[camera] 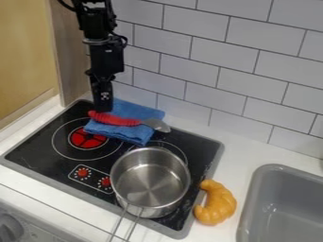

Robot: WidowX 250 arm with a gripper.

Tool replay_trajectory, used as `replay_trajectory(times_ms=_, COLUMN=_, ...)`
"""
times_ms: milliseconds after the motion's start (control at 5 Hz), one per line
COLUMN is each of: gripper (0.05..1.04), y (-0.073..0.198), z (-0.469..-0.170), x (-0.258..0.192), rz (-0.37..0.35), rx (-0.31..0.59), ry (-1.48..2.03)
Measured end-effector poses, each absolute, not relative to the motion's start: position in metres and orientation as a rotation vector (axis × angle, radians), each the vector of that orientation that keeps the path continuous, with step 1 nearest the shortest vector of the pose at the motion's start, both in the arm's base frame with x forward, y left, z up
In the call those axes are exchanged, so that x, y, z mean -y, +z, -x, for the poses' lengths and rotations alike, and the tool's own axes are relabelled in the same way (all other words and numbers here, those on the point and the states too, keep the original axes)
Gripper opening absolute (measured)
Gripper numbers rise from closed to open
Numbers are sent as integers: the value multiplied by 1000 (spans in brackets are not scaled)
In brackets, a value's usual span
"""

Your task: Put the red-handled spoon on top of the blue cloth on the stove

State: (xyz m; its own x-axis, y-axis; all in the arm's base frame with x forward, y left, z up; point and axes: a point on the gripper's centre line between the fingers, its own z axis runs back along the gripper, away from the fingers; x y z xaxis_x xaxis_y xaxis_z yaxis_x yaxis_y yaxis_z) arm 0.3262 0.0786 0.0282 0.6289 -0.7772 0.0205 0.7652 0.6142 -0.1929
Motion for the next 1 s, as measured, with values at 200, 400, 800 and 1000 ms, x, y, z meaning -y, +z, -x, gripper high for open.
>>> replay_trajectory(times_ms=200, gripper=955, y=30, z=-323, x=-76, rz=256, rx=-36, ry=-910)
replay_trajectory(times_ms=400, gripper=1014, y=51, z=-327, x=-77, rz=198, rx=-14, ry=-879)
replay_trajectory(times_ms=800, gripper=997, y=97, z=-286, x=-30, rz=71, rx=-62, ry=-368)
replay_trajectory(times_ms=1000, gripper=1000, y=99, z=-259, x=-3, rz=69, rx=-93, ry=-110)
